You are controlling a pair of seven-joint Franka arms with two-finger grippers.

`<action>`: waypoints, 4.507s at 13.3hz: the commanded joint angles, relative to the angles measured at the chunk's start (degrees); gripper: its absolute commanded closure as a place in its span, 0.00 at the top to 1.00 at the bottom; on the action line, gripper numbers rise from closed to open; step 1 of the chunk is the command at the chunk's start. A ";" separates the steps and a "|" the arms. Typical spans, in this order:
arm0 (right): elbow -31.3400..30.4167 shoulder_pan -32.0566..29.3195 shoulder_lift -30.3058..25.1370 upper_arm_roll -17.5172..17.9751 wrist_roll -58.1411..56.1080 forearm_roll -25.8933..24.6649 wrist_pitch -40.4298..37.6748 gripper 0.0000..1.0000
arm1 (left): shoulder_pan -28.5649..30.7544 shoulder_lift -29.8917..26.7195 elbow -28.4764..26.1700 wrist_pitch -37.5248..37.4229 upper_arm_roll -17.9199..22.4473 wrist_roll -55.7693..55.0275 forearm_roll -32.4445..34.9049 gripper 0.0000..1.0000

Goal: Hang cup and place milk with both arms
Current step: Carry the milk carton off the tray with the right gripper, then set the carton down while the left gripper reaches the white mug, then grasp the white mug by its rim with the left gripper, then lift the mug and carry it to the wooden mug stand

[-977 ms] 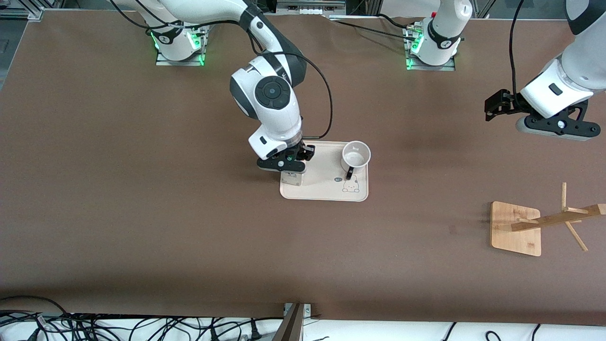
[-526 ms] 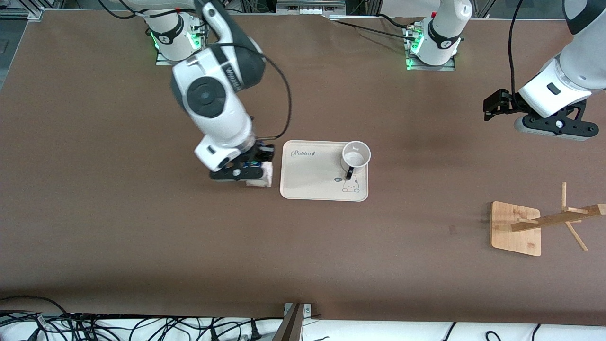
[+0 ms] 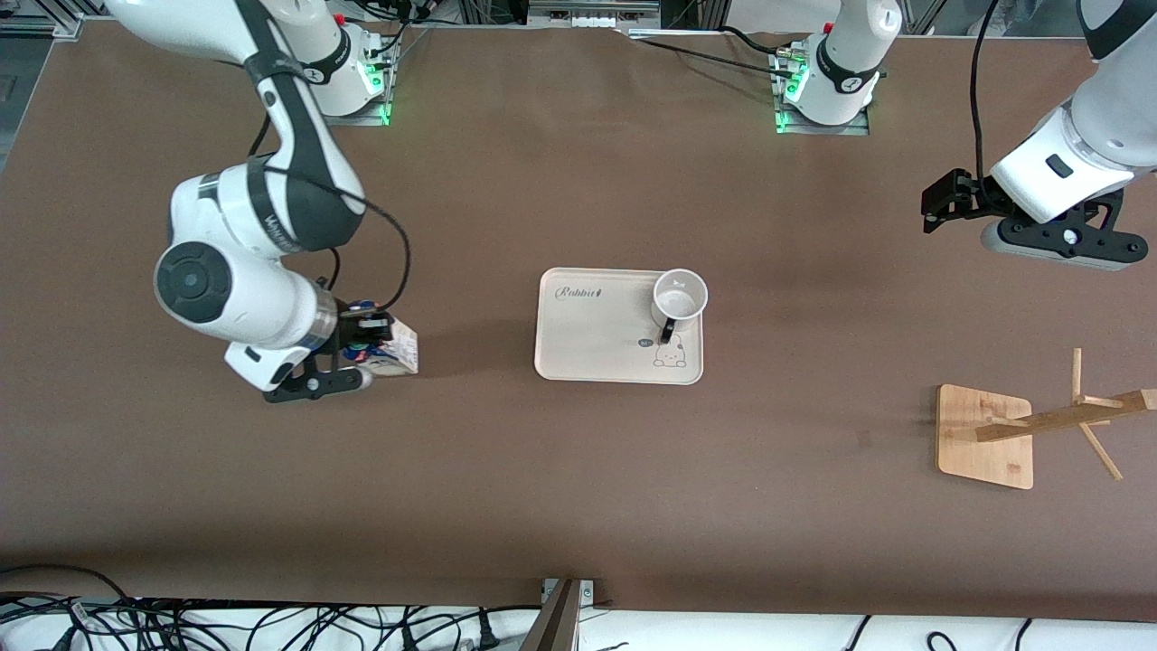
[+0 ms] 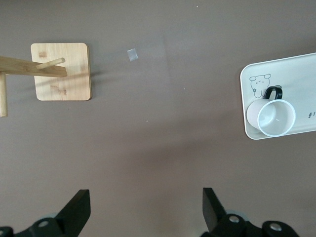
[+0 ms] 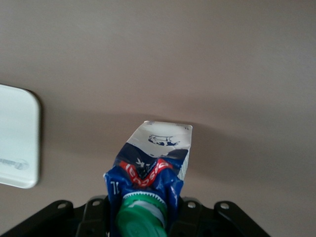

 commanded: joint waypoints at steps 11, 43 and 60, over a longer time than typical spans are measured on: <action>-13.61 -6.62 -3.52 0.32 -5.25 1.34 8.76 0.53 | -6.65 8.59 5.20 -3.38 -0.19 0.81 -2.47 1.00; -3.23 -6.35 -25.48 -4.51 -4.55 -7.18 -15.94 1.00 | -30.29 32.50 -4.47 27.91 -0.45 -23.80 1.57 0.41; -5.00 -8.90 -26.19 -2.58 -4.37 -7.45 -13.03 1.00 | -18.98 22.92 12.02 10.97 0.25 -22.76 1.30 0.00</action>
